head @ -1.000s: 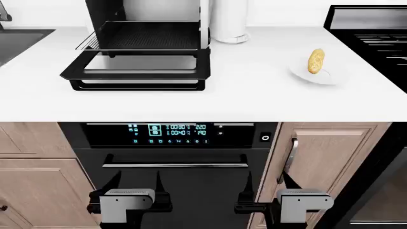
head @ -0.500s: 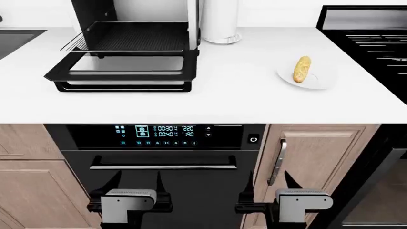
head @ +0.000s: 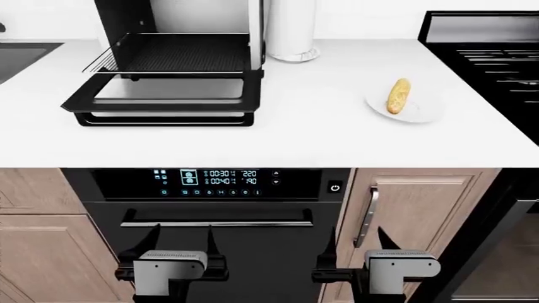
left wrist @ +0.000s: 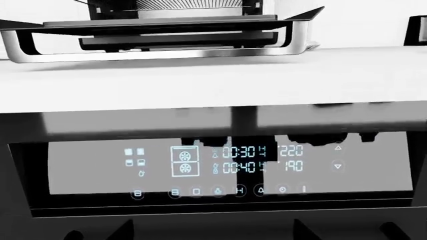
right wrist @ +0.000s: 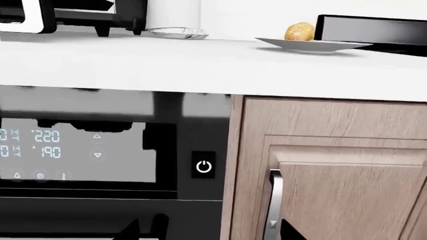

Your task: Place the baguette on the rack of the toaster oven.

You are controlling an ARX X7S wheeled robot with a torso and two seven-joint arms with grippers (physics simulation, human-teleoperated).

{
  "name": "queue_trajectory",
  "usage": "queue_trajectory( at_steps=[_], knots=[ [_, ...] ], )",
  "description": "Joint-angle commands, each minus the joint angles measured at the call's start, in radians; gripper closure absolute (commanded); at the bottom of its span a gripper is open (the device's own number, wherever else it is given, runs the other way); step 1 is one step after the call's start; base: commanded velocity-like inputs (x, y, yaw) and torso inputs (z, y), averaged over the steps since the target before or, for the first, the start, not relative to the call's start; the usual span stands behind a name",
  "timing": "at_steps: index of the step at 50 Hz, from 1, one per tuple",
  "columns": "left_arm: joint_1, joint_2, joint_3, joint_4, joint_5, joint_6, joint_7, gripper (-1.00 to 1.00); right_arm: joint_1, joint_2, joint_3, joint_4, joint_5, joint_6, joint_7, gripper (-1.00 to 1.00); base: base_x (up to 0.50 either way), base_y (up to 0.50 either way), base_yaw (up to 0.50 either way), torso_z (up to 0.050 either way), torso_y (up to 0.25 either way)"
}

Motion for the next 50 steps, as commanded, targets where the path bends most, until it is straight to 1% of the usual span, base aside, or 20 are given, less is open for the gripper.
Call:
queue_trajectory(
  at_steps=[1, 35, 45, 46, 50],
  knots=[
    [-0.002, -0.014, 0.016, -0.002, -0.012, 0.007, -0.016, -1.00, 0.002, 0.013, -0.016, -0.003, 0.010, 0.008, 0.020, -1.00, 0.00, 0.00, 0.00, 0.050, 0.000],
    [-0.007, -0.043, 0.054, -0.017, -0.035, 0.050, -0.045, -1.00, 0.006, 0.043, -0.050, -0.006, 0.039, 0.017, 0.059, -1.00, 0.00, 0.00, 0.00, 0.050, 0.000],
    [-0.008, -0.050, 0.063, -0.020, -0.029, 0.059, -0.058, -1.00, 0.007, 0.049, -0.057, -0.006, 0.046, 0.017, 0.067, -1.00, 0.00, 0.00, 0.00, 0.000, 0.000],
    [0.004, 0.069, -0.082, -0.011, 0.083, 0.039, 0.084, -1.00, -0.004, -0.075, 0.087, -0.006, -0.082, 0.019, -0.079, -1.00, 0.00, 0.00, 0.00, 0.000, 0.000],
    [0.003, 0.054, -0.064, -0.013, 0.072, 0.036, 0.066, -1.00, -0.002, -0.053, 0.060, -0.003, -0.057, 0.010, -0.073, -1.00, 0.00, 0.00, 0.00, 0.000, 0.000]
  ],
)
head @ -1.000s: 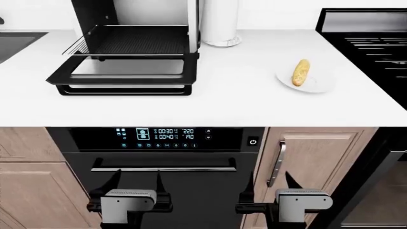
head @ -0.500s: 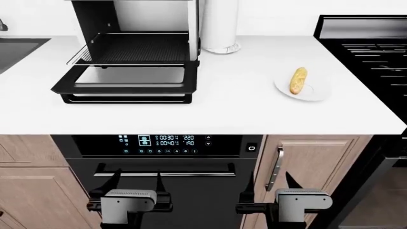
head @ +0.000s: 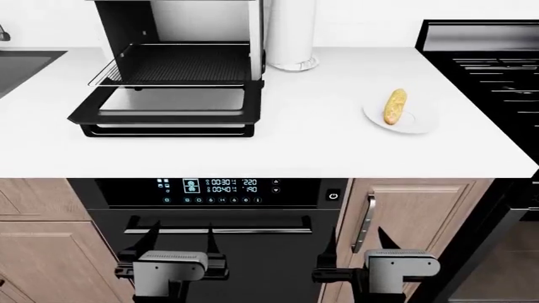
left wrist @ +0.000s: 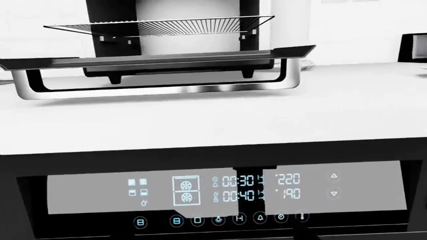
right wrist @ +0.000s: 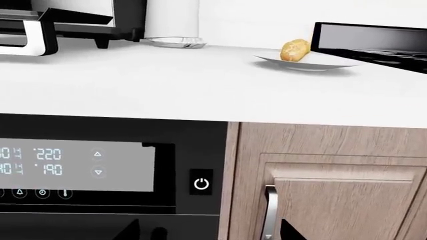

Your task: Place the baguette on the rack of the toaster oven.

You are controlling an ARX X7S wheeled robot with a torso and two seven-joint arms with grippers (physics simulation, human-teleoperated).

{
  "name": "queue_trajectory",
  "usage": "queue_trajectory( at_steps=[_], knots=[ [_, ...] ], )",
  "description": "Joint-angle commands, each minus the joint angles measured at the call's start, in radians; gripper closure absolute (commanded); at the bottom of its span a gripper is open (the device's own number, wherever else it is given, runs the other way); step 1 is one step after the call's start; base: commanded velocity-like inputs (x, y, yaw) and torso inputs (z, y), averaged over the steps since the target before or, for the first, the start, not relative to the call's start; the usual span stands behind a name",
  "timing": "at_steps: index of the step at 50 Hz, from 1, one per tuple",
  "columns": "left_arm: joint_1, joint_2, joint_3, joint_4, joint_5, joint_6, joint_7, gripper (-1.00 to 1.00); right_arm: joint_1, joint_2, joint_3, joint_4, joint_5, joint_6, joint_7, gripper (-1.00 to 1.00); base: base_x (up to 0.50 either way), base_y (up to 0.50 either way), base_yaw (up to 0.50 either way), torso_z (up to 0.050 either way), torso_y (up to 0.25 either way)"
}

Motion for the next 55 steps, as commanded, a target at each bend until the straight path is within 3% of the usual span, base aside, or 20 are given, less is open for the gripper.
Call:
queue_trajectory(
  at_steps=[1, 9, 16, 18, 20, 23, 24, 31, 37, 43, 48, 51, 55],
  knots=[
    [0.007, 0.063, -0.076, 0.006, 0.063, -0.017, 0.075, -1.00, -0.005, -0.059, 0.068, 0.003, -0.062, -0.007, -0.088, -1.00, 0.00, 0.00, 0.00, 0.000, 0.000],
    [0.007, 0.052, -0.063, 0.005, 0.029, -0.016, 0.055, -1.00, -0.004, -0.044, 0.050, 0.012, -0.038, -0.031, -0.069, -1.00, 0.00, 0.00, 0.00, 0.000, 0.000],
    [0.003, 0.041, -0.049, -0.029, 0.030, 0.079, 0.029, -1.00, -0.002, -0.023, 0.024, 0.032, -0.056, -0.090, -0.055, -1.00, 0.00, 0.00, 0.00, 0.000, 0.000],
    [0.001, 0.036, -0.043, -0.038, 0.022, 0.103, 0.034, -1.00, 0.134, -0.058, -0.017, -0.202, -0.089, 0.210, -0.046, -1.00, 0.00, 0.00, 0.00, 0.000, 0.000],
    [0.000, 0.032, -0.038, -0.043, 0.009, 0.114, 0.041, -1.00, 0.218, -0.068, -0.042, -0.199, -0.098, 0.357, -0.037, -1.00, 0.00, 0.00, 0.00, 0.000, 0.000],
    [-0.077, -0.004, -0.048, 0.407, -0.032, -0.336, 0.027, -1.00, 0.231, -0.047, -0.035, -0.308, -0.080, 0.449, -0.048, -1.00, 0.00, 0.00, 0.00, 0.000, 0.000],
    [-0.085, -0.004, -0.057, 0.444, -0.048, -0.422, 0.027, -1.00, 0.214, -0.035, -0.020, -0.374, -0.068, 0.484, -0.054, -1.00, 0.00, 0.00, 0.00, 0.000, 0.000],
    [-0.102, -0.038, -0.059, 0.550, -0.058, -0.530, 0.017, -1.00, 0.308, -0.020, -0.024, -0.449, -0.058, 0.642, -0.059, -1.00, 0.00, 0.00, 0.00, 0.000, 0.000],
    [-0.210, -0.072, -0.093, 0.597, -0.072, -0.674, 0.007, -1.00, 0.347, 0.015, -0.014, -0.580, -0.045, 0.791, -0.076, -1.00, 0.00, 0.00, 0.00, 0.000, 0.000],
    [-0.366, -0.128, -0.204, 0.691, -0.203, -0.960, 0.058, -1.00, 0.472, 0.053, 0.056, -0.713, -0.004, 1.058, -0.123, -1.00, 0.00, 0.00, 0.00, 0.000, 0.000],
    [-0.593, -0.163, -0.346, 0.748, -0.352, -1.289, 0.088, -1.00, 0.628, 0.071, 0.130, -0.781, 0.022, 1.276, -0.156, -1.00, 0.00, 0.00, 0.00, 0.000, 0.000],
    [-0.661, -0.230, -0.314, 0.723, -0.341, -1.323, 0.094, -1.00, 0.690, 0.092, 0.134, -0.799, 0.032, 1.371, -0.170, -1.00, 0.00, 0.00, 0.00, 0.000, 0.000],
    [-0.768, -0.245, -0.349, 0.656, -0.370, -1.427, 0.100, -1.00, 0.796, 0.135, 0.142, -0.784, 0.044, 1.475, -0.195, -1.00, 0.00, 0.00, 0.00, 0.000, 0.000]
  ],
)
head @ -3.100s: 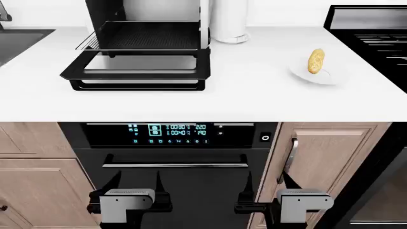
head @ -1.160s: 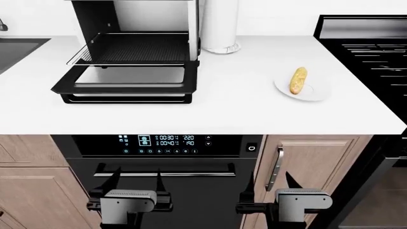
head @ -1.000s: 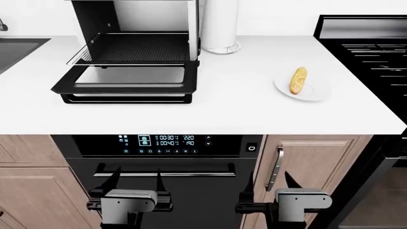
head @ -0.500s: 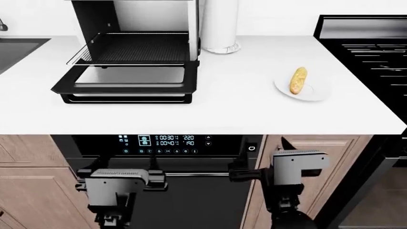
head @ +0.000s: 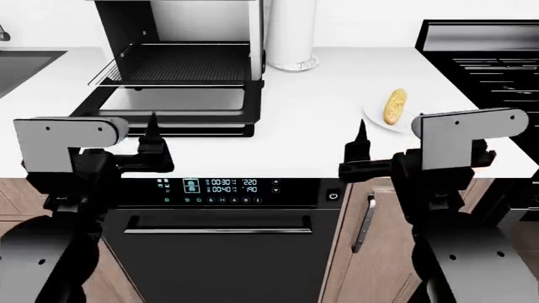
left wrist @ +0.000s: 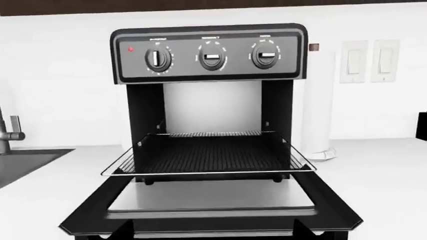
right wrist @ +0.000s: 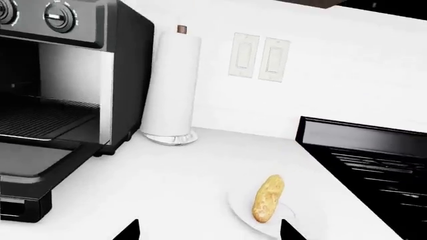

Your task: Place the baguette on the rack of the toaster oven.

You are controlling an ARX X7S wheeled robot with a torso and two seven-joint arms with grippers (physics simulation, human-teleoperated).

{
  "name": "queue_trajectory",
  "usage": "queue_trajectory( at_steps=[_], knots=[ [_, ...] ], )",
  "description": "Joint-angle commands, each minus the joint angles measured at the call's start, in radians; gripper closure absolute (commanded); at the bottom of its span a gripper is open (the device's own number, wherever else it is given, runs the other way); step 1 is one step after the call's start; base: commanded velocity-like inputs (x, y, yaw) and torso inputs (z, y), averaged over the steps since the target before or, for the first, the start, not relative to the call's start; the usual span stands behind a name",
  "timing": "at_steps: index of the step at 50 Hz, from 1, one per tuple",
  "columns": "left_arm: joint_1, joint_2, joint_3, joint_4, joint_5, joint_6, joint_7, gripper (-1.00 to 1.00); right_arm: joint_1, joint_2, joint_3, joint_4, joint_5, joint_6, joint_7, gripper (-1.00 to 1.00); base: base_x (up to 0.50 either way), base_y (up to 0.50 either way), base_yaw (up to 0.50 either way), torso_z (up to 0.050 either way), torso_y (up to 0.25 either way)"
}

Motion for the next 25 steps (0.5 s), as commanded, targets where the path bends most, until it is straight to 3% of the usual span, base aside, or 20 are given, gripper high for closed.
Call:
queue_trajectory(
  at_steps=[1, 5, 10, 14, 20, 22, 25],
  knots=[
    [-0.300, -0.090, -0.107, -0.004, -0.121, -0.379, 0.045, -1.00, 0.269, 0.075, 0.070, -0.084, 0.035, 0.367, -0.071, -1.00, 0.00, 0.00, 0.00, 0.000, 0.000],
    [-0.398, -0.118, -0.099, -0.035, -0.128, -0.470, 0.034, -1.00, 0.361, 0.138, 0.087, -0.028, 0.134, 0.390, -0.029, -1.00, 0.00, 0.00, 0.00, 0.000, 0.000],
    [-0.493, -0.161, -0.034, -0.133, -0.118, -0.474, 0.044, -1.00, 0.462, 0.273, 0.107, 0.087, 0.643, 0.389, 0.346, -1.00, 0.00, 0.00, 0.00, 0.000, 0.000],
    [-0.574, -0.195, 0.006, -0.249, -0.097, -0.434, 0.056, -1.00, 0.489, 0.308, 0.084, 0.116, 0.652, 0.354, 0.373, -1.00, 0.00, 0.00, 0.00, 0.000, 0.000],
    [-0.577, -0.218, 0.029, -0.335, -0.085, -0.375, 0.081, -1.00, 0.448, 0.361, 0.085, 0.114, 0.632, 0.307, 0.381, -1.00, 0.00, 0.01, 0.00, 0.000, 0.000],
    [-0.584, -0.221, 0.038, -0.349, -0.080, -0.365, 0.080, -1.00, 0.442, 0.408, 0.037, 0.104, 0.605, 0.272, 0.381, -1.00, 0.15, 0.33, 0.00, 0.000, 0.000],
    [-0.578, -0.228, 0.051, -0.326, -0.081, -0.370, 0.079, -1.00, 0.413, 0.414, 0.072, 0.105, 0.609, 0.265, 0.380, -1.00, 0.23, 0.48, 0.00, 0.000, 0.000]
  ],
)
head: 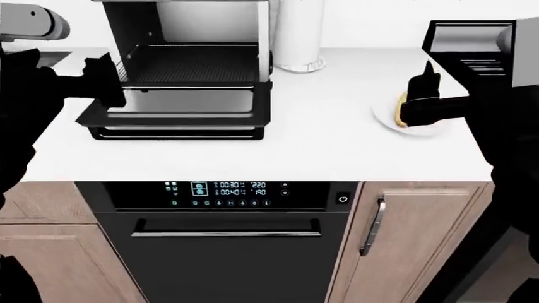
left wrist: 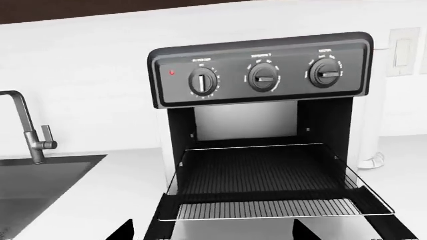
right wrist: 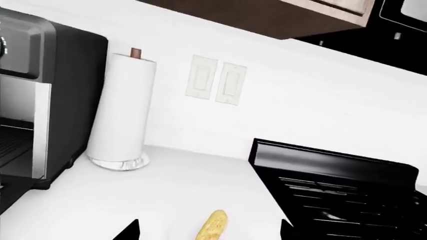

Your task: Place the baguette on the rack of the toaster oven.

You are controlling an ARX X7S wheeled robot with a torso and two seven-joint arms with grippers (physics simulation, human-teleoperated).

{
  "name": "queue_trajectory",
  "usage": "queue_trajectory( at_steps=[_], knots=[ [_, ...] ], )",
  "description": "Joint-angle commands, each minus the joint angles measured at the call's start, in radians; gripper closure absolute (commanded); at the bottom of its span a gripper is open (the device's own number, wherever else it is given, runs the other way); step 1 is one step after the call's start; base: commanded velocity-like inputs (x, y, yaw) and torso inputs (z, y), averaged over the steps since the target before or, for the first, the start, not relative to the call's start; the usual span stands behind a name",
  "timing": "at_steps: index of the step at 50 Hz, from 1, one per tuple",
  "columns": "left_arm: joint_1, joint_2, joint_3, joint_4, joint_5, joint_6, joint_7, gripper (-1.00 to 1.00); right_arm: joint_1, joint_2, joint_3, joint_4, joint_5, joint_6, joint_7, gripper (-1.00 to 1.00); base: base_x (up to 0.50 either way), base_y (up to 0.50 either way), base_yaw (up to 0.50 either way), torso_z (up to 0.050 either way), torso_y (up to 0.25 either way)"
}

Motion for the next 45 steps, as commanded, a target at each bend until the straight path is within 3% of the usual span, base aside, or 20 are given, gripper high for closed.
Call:
queue_trajectory(
  at_steps=[1, 17, 45],
  knots=[
    [-0.075, -0.045, 0.037, -0.078, 0.005, -0.011, 0.029, -1.00, 0.000, 0.101, 0.017, 0.018, 0.085, -0.028, 0.072, -1.00, 0.25, 0.48, 0.00, 0.000, 0.000],
    [-0.064, -0.067, 0.029, -0.055, 0.005, -0.018, 0.022, -1.00, -0.068, 0.134, 0.152, -0.084, 0.144, 0.003, 0.076, -1.00, 0.28, 0.42, 0.00, 0.000, 0.000],
    [-0.075, -0.138, 0.048, -0.116, 0.017, -0.005, 0.035, -1.00, -0.118, 0.163, 0.166, -0.076, 0.178, 0.047, 0.129, -1.00, 0.42, 0.01, 0.00, 0.000, 0.001]
  ],
)
